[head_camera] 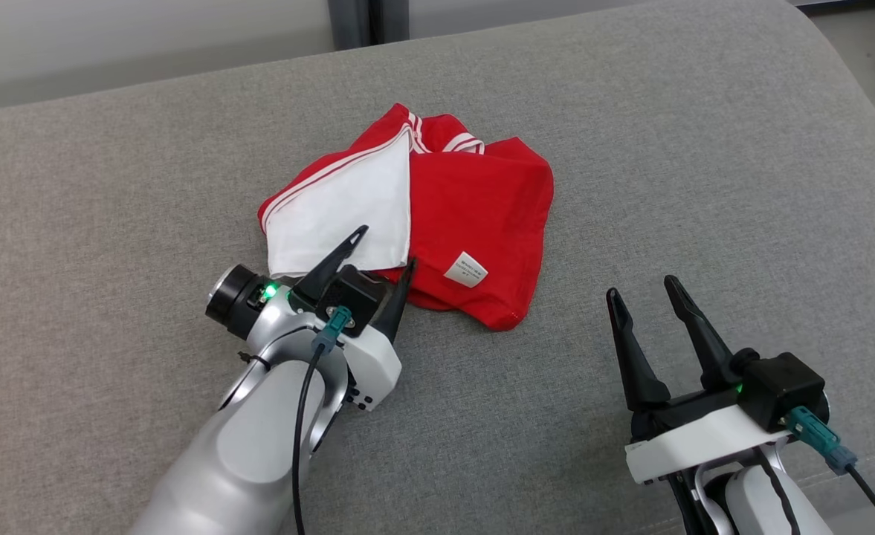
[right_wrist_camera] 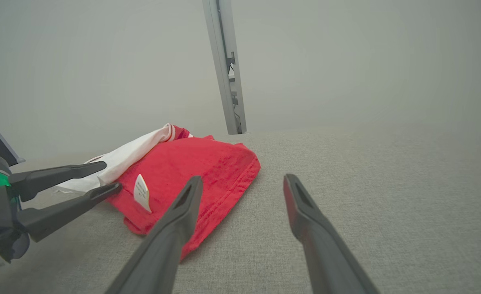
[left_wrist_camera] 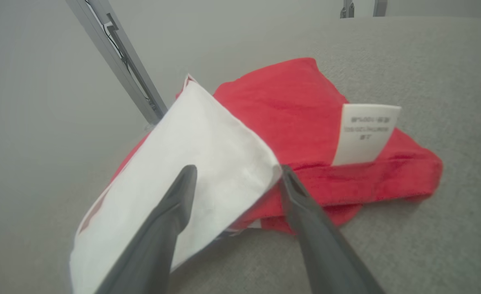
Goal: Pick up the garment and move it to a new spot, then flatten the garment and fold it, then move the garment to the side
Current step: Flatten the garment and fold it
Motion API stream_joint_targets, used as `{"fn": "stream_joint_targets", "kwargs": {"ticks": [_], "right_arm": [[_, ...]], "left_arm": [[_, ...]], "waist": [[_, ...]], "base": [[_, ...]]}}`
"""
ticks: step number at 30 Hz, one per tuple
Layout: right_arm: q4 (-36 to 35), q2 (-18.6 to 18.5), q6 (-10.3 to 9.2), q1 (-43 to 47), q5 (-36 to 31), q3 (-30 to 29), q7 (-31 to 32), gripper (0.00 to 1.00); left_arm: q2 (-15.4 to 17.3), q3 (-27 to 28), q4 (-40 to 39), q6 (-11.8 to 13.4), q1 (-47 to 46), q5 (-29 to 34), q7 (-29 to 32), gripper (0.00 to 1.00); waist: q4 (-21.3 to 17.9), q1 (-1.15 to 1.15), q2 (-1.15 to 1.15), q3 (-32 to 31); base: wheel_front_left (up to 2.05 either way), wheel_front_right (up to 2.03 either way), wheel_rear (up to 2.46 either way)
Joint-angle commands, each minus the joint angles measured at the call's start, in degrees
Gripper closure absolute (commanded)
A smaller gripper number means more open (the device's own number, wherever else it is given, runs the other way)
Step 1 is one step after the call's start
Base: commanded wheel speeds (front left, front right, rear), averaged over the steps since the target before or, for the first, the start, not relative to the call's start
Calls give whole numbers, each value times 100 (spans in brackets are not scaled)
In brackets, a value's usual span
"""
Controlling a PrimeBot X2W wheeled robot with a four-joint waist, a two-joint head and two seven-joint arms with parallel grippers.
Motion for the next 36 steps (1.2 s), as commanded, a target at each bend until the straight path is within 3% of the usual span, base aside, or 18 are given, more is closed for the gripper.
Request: {"fn": "stream_joint_targets", "kwargs": {"ticks": [1, 2, 3, 6, 12, 18, 22, 27, 36], "right_arm": [[-12, -34, 12, -32, 44, -24, -26, 0], [-13, -33, 12, -31, 43, -30, -26, 0], [-16, -33, 12, -27, 40, -38, -26, 0], [-6, -33, 12, 11, 21, -51, -26, 0], [46, -34, 12, 102, 9, -29, -26, 0], [132, -35, 12, 236, 16, 64, -26, 0], [193, -35, 12, 345, 52, 156, -26, 0], [225, -34, 12, 371, 71, 225, -26, 0], [265, -33, 12, 385, 130, 357, -26, 0]], "left_arm": [[17, 20, 17, 49, -137, -86, -12, 30], [19, 25, 18, 70, -170, -119, -12, 73], [19, 28, 15, 81, -194, -170, -12, 100], [19, 50, 71, 114, -242, -262, -11, 100], [19, 367, -216, -96, -233, -879, -12, 100], [15, 652, -895, -580, -179, -2079, -11, 100], [15, 501, -1196, -715, -482, -2914, -12, 100], [15, 207, -1364, -693, -1072, -3565, -11, 100], [17, -375, -1915, -116, -2779, -4593, -12, 100]], "waist": [[-34, 0, 0, 18], [-44, 0, 0, 22], [-48, 0, 0, 21], [-40, 0, 0, -3], [43, 0, 0, -199], [83, 0, 0, -608], [14, 0, 0, -883], [-101, 0, 0, -1023], [-444, 0, 0, -978]], "base": [[0, 0, 0], [0, 0, 0], [0, 0, 0], [0, 0, 0], [0, 0, 0], [0, 0, 0], [0, 0, 0], [0, 0, 0], [0, 0, 0]]}}
